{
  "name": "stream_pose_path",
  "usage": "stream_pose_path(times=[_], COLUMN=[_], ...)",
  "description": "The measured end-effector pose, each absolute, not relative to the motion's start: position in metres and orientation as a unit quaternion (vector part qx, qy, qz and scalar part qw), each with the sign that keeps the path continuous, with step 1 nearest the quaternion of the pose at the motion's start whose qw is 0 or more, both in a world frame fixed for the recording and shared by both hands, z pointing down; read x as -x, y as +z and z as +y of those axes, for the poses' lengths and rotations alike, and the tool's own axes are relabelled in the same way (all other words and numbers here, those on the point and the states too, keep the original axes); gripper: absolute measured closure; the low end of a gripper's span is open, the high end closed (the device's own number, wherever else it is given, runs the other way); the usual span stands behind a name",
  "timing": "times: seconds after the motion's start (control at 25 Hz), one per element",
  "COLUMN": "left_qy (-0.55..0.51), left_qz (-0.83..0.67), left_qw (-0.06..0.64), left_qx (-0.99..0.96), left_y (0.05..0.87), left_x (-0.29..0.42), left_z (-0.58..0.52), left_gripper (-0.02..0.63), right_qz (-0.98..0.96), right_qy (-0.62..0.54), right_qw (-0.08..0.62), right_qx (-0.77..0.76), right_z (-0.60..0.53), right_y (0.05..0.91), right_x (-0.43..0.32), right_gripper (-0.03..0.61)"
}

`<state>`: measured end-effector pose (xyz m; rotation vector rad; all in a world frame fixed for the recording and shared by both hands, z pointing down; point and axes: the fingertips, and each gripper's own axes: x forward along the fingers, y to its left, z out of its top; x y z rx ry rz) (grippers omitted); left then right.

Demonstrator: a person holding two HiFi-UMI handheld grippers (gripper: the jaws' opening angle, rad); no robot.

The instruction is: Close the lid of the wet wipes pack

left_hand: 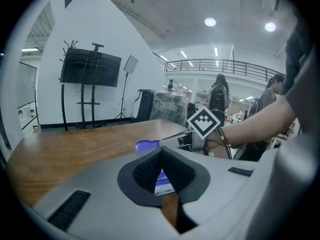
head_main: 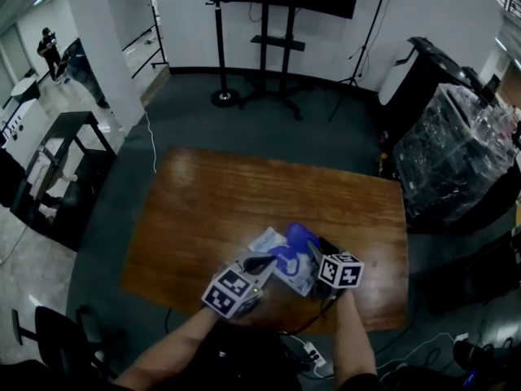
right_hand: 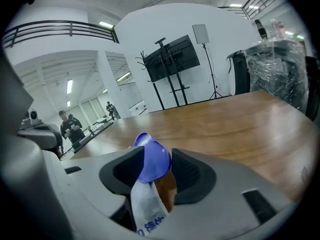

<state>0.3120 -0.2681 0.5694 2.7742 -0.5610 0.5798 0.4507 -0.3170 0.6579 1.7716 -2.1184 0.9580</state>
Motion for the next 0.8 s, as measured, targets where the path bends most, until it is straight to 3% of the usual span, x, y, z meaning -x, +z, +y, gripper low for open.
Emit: stream_pose_path(times=[0.52, 0.64, 0.8], left_qy=[0.200, 0.199, 0.198], left_qz=[-0.216, -0.222, -0.220], left_qw=[0.134, 0.142, 0.142], left_qx=[-0.946, -0.944, -0.944], left_y=[0.570, 0.574, 0.576], left_x=[-0.293, -0.290, -0.295], left_z=[-0.281, -0.280, -0.274], left_gripper=[0.614, 0.614, 0.614], right_qz=[-0.781, -0.790, -0.802], right_qy=[0.294, 0.305, 0.311], right_qw=[0.077, 0.079, 0.091], right_qx=[-0.545, -0.526, -0.501], right_z=[-0.295, -0.288, -0.279], right_y=[0.605, 0.606, 0.609], right_x=[-0.411, -0.399, -0.389], right_gripper=[0.414, 0.459, 0.463])
